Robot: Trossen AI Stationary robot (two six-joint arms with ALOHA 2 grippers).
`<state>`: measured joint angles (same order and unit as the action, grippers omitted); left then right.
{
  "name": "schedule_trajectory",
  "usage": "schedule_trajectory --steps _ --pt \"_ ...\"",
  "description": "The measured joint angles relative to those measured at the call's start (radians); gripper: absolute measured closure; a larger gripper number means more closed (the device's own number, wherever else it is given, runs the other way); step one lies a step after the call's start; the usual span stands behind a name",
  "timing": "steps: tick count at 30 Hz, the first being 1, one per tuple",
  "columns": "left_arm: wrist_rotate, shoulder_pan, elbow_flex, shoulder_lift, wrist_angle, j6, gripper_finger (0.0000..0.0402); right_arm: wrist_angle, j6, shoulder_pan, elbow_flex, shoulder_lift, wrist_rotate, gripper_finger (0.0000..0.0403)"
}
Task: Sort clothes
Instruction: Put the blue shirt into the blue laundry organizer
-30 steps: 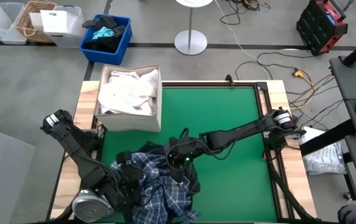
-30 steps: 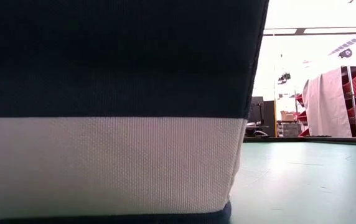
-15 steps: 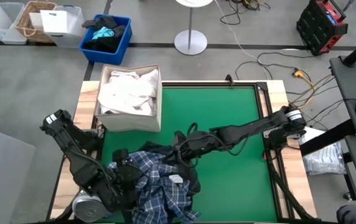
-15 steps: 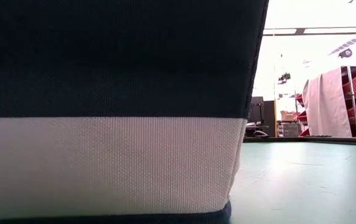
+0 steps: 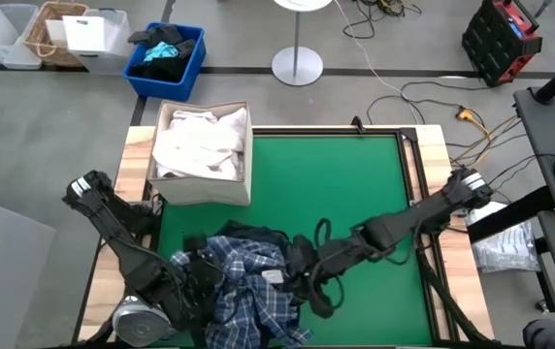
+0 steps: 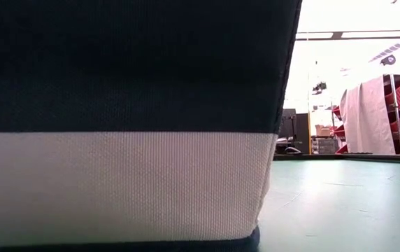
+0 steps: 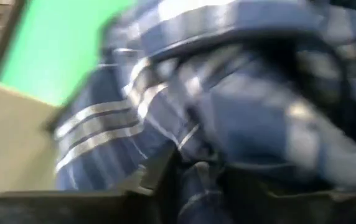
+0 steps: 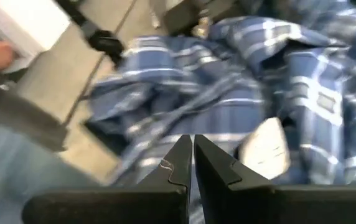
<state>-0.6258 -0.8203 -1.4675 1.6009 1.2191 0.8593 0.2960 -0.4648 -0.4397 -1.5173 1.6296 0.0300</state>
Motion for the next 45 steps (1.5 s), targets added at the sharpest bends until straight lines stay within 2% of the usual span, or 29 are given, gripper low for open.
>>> schedule_trajectory --steps 3,6,12,17,23,26,32,39,45 --pt "0.047 0.0 0.076 0.0 -0.152 -0.057 0.0346 -0.062 0.018 0.007 0.0 0.065 -0.032 0.039" --pt "0.05 0.0 0.134 0.0 -0.263 -0.092 0.039 -0.126 0.024 0.035 0.0 0.139 -0.03 0.039" --pt "0.067 -0.001 0.226 -0.004 -0.317 -0.098 0.0384 -0.138 0.0 0.08 -0.002 0.297 -0.014 0.039" --pt "0.073 0.0 0.312 -0.008 -0.421 -0.137 0.0397 -0.137 -0.025 0.101 -0.006 0.404 0.001 0.039" --pt "0.077 0.0 0.356 -0.008 -0.477 -0.135 0.0399 -0.141 -0.072 0.109 -0.009 0.479 0.03 0.0391" --pt "0.069 0.001 0.348 -0.017 -0.468 -0.114 0.0399 -0.139 -0.071 0.11 -0.006 0.462 0.045 0.039" --pt "0.071 0.003 0.239 -0.023 -0.335 -0.11 0.0386 -0.12 -0.057 0.111 0.004 0.303 0.044 0.039" --pt "0.066 0.002 0.073 -0.023 -0.126 -0.094 0.0367 -0.1 0.039 0.107 0.006 0.113 -0.069 0.039" --pt "0.052 0.002 -0.039 -0.023 0.009 -0.045 0.0347 -0.102 0.097 0.082 0.005 0.036 -0.092 0.039"
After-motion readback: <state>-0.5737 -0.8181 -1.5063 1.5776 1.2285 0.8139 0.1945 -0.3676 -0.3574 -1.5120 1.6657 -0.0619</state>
